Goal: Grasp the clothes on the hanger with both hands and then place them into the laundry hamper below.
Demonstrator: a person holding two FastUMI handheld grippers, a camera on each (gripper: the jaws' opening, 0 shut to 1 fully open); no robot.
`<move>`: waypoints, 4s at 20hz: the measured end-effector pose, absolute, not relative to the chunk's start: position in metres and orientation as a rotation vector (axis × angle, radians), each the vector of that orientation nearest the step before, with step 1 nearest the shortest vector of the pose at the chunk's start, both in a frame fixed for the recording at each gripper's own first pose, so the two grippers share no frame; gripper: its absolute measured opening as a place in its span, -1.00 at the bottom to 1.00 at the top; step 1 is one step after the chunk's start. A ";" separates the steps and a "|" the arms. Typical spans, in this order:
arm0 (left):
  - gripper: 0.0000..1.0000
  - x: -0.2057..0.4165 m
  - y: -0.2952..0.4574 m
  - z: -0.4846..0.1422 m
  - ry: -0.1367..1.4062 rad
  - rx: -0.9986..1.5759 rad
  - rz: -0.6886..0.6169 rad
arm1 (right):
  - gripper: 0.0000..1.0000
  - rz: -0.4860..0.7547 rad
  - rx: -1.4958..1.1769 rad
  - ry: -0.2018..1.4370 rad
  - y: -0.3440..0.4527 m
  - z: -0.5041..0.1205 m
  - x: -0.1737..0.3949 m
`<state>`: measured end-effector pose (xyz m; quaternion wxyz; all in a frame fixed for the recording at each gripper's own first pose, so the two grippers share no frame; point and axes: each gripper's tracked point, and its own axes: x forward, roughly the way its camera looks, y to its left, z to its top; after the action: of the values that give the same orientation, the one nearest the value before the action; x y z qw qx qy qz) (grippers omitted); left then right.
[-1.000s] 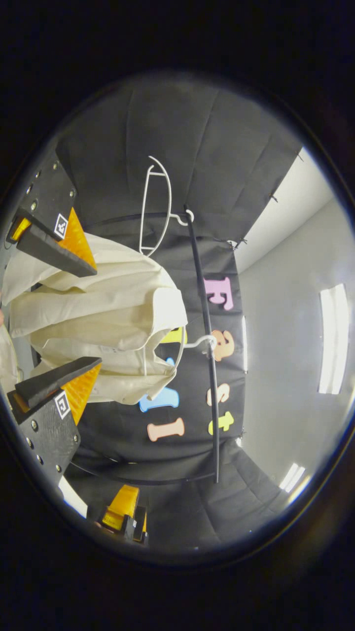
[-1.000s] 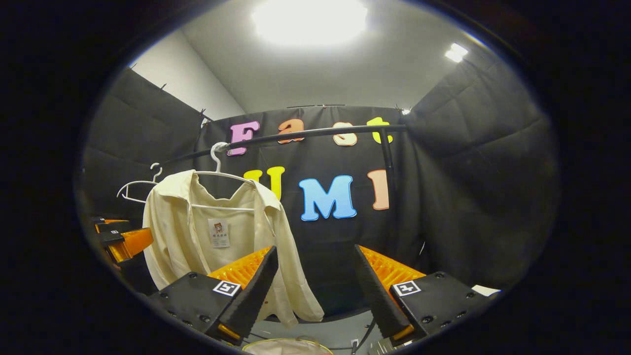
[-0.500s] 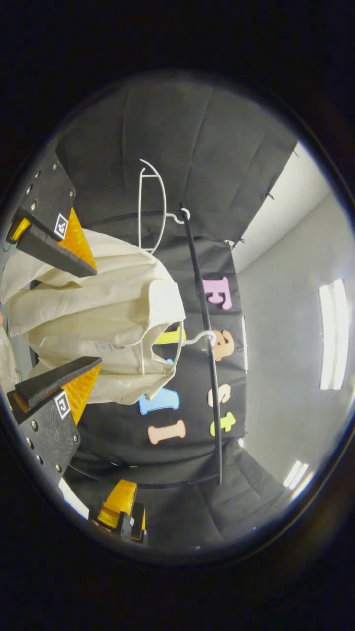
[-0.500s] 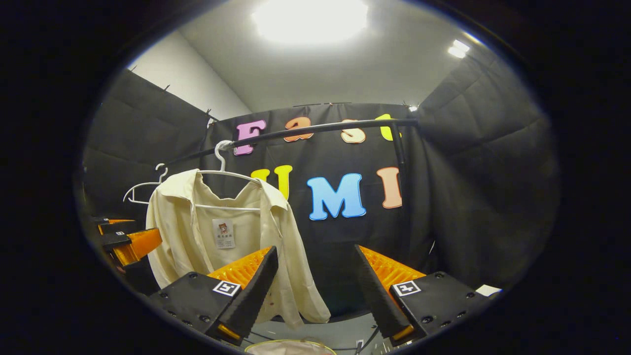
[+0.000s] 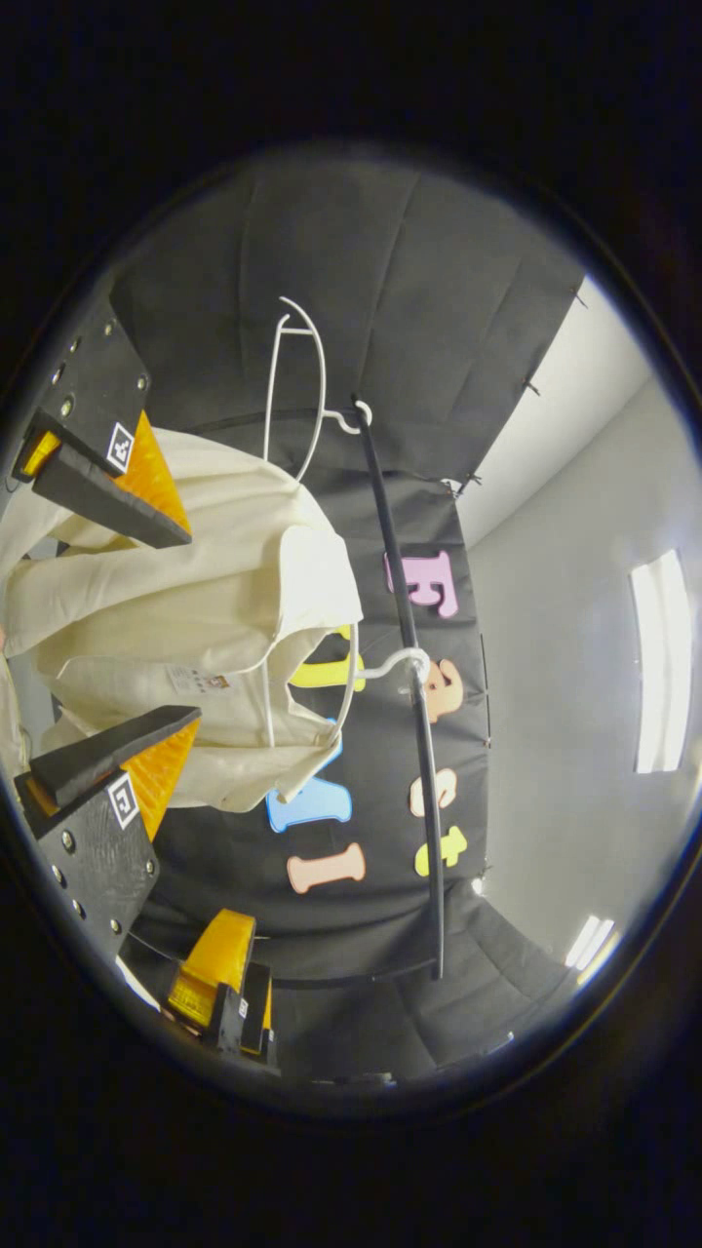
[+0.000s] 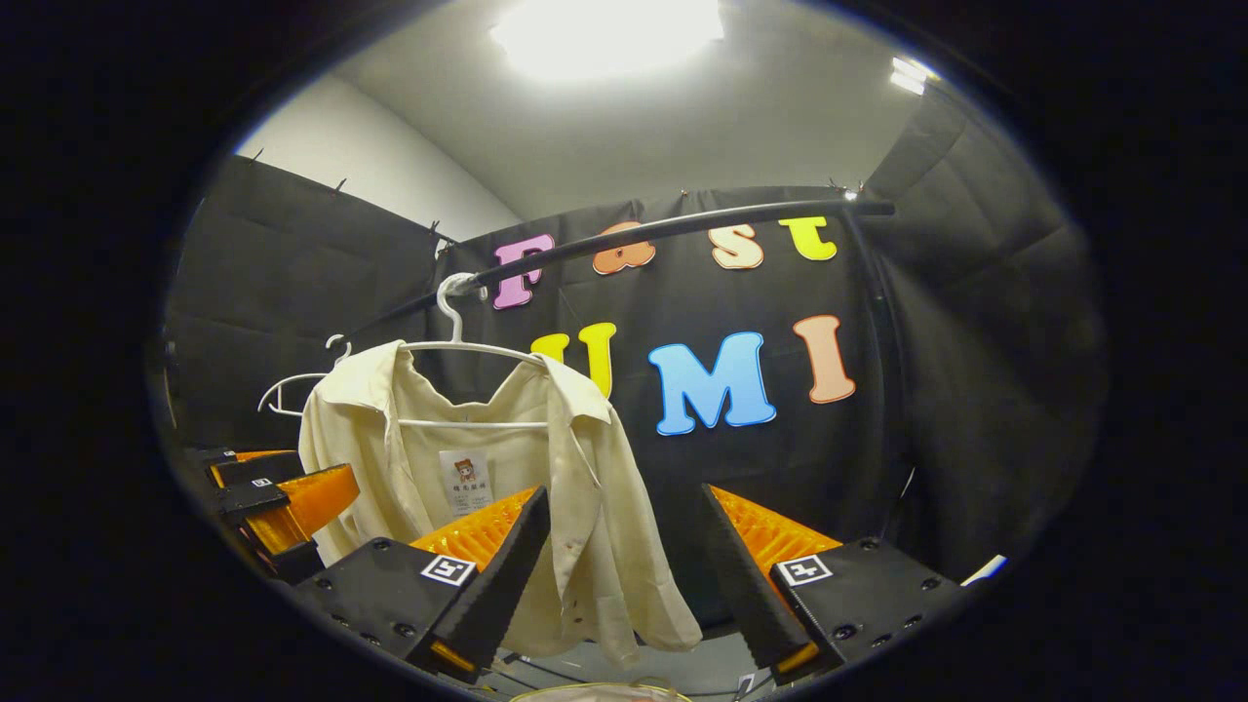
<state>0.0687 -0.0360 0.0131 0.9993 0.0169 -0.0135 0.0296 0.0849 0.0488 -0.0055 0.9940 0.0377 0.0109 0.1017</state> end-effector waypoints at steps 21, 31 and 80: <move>0.90 0.193 -0.027 -0.014 0.036 0.094 0.234 | 0.92 0.332 0.101 0.098 0.136 -0.054 0.246; 0.19 0.215 0.000 -0.028 0.084 0.198 0.423 | 0.24 0.231 0.121 0.167 0.137 -0.076 0.287; -0.98 0.128 0.197 0.030 0.063 0.090 0.433 | -0.88 0.253 0.184 0.282 0.086 -0.099 0.352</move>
<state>0.1282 0.1970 0.0297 0.9752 0.0447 0.0314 0.2145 0.3518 0.0859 -0.0989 0.9779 0.0911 0.1400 0.1257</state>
